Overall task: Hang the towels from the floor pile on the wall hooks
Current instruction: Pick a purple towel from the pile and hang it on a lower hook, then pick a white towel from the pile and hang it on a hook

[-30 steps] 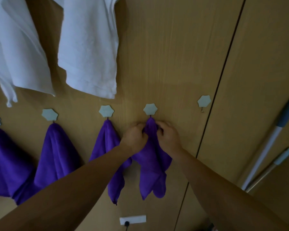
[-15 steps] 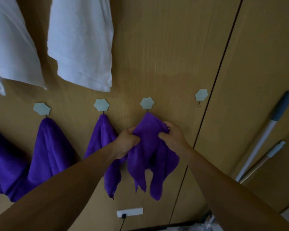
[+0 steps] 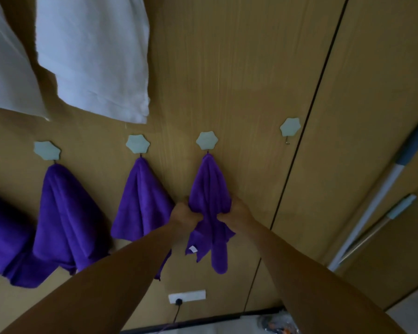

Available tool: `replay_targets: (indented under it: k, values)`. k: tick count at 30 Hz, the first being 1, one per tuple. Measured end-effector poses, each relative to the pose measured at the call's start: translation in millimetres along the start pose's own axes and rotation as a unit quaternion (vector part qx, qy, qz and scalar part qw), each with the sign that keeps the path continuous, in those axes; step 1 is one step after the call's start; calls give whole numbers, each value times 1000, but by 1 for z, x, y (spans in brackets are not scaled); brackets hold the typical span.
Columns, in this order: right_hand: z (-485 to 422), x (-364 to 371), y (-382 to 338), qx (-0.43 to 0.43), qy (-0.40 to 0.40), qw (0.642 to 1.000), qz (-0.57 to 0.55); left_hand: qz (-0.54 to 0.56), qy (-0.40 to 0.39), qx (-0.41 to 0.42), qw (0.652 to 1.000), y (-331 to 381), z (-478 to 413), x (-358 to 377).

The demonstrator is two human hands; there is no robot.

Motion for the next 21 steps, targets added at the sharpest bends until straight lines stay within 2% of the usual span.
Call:
replay_targets:
  k: [5, 8, 11, 14, 18, 21]
  values:
    - [25, 2, 31, 76, 15, 997, 13, -60, -76, -1, 995, -34, 11, 21]
    - [46, 8, 50, 124, 48, 991, 34, -129, -175, 16, 976, -58, 13, 41]
    - [77, 15, 70, 189, 109, 975, 35, -178, -238, 61, 953, -80, 18, 56]
    - [121, 31, 85, 252, 149, 955, 46, -265, -331, 98, 900, -98, 32, 70]
    - [202, 49, 96, 322, 188, 927, 24, -331, -397, 177, 838, -98, 65, 93]
    - [283, 47, 95, 363, 247, 897, 55, -373, -444, 275, 767, -86, 115, 119]
Point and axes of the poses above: each hand's wrist, its own z-axis away from the middle knuckle, its own x-axis out of the palm, y = z × x, the point moved 4 cm from there along -z, towards the middle knuckle, and after that the axes turned 12 degrees about -z, right-handed, at the moved point
